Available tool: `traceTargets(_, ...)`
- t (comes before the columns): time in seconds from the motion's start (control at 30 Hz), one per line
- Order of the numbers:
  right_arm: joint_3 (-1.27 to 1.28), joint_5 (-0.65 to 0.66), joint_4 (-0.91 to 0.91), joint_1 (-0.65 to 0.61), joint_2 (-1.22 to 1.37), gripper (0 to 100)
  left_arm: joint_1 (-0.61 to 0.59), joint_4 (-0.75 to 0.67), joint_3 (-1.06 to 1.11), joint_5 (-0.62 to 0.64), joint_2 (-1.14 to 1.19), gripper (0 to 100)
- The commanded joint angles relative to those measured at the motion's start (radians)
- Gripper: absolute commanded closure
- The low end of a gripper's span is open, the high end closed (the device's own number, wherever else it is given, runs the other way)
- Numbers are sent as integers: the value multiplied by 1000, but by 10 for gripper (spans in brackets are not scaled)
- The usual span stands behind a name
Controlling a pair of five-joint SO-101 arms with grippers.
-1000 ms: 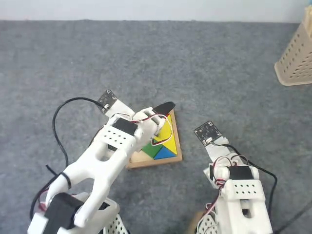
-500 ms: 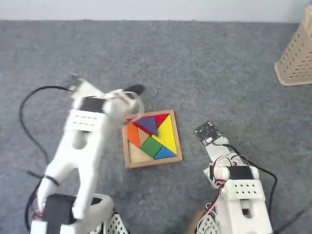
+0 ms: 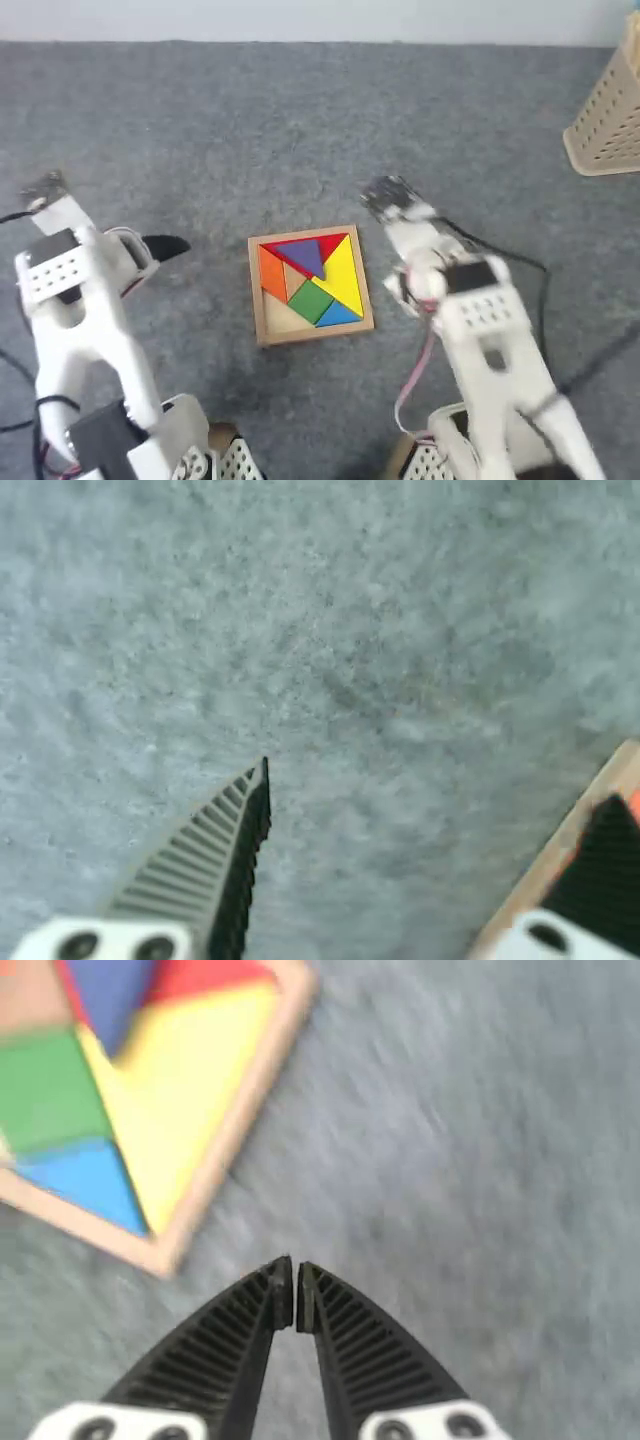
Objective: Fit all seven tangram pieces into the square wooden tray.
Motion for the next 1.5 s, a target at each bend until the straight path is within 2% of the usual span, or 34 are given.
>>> traceTargets(0.0, -239, -43, -39, -137, 174, 991, -3, -17, 13, -66, -38, 604)
traceTargets(0.2, -396, -46, -206, -173, 460, 991, -83, -86, 39, -63, -38, 604)
traceTargets(0.43, -529, -48, -358, -170, 676, 991, -55, -160, 88, -64, -40, 604)
traceTargets(0.6, -532, -48, -483, -214, 702, 991, -40, -164, 96, -64, -40, 604)
traceTargets(1.07, -496, -41, -487, -246, 783, 991, -40, -164, 96, -64, -40, 604)
traceTargets(1.47, -249, -44, -486, -248, 556, 991, -40, -164, 96, -61, -40, 604)
